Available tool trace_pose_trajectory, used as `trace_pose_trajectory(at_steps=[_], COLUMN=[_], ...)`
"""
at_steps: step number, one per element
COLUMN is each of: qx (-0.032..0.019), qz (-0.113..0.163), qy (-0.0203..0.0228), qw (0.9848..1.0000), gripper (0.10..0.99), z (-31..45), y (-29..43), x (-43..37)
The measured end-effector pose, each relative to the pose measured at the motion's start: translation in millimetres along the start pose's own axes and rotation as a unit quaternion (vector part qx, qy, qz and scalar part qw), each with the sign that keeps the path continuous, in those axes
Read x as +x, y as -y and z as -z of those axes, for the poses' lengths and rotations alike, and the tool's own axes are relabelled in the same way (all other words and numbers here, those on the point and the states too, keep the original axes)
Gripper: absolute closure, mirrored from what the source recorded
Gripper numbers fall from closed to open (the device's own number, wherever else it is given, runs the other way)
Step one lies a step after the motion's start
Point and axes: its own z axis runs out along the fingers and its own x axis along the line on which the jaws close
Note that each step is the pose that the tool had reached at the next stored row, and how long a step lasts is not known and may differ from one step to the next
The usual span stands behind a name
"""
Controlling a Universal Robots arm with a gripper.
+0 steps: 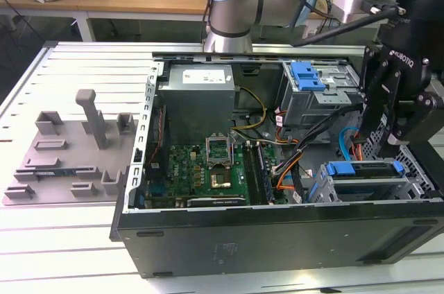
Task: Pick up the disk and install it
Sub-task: 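Insert the first disk wire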
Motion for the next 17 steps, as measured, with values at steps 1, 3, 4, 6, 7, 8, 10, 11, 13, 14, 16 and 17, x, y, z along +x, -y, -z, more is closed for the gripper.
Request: trace_pose_trajectory(at_steps=[1, 3, 4, 6, 7, 8, 10, 11, 13, 14, 16, 17], qx=[0.0011, 0.0017, 0.0019, 0.0020, 0.0020, 0.0021, 0.0021, 0.0020, 0.0017, 0.0011, 0.0006, 0.0009], qz=[0.001, 0.001, 0.001, 0.001, 0.001, 0.001, 0.001, 0.001, 0.001, 0.001, 0.002, 0.002], qy=[-0.0144, -0.0220, -0.0233, -0.0251, -0.0256, -0.0261, -0.0268, -0.0269, -0.0269, -0.0272, -0.0354, -0.0406], qw=[0.9999, 0.9998, 0.9997, 0.9997, 0.9997, 0.9997, 0.9996, 0.9996, 0.9996, 0.9996, 0.9994, 0.9992], gripper=[0.537, 0.537, 0.537, 0.537, 0.537, 0.537, 0.537, 0.537, 0.537, 0.537, 0.537, 0.537], z=[1.0, 3.0, 4.3, 7.0, 8.9, 10.5, 12.5, 12.9, 12.6, 11.8, 8.2, 7.9], y=[-0.5, -1.0, -1.2, -1.9, -2.1, -1.5, 6.7, 10.3, 21.5, 27.3, 46.7, 50.5], x=[-5.5, -14.0, -18.7, -30.8, -39.7, -46.8, -58.9, -61.5, -65.7, -67.3, -71.7, -72.5])
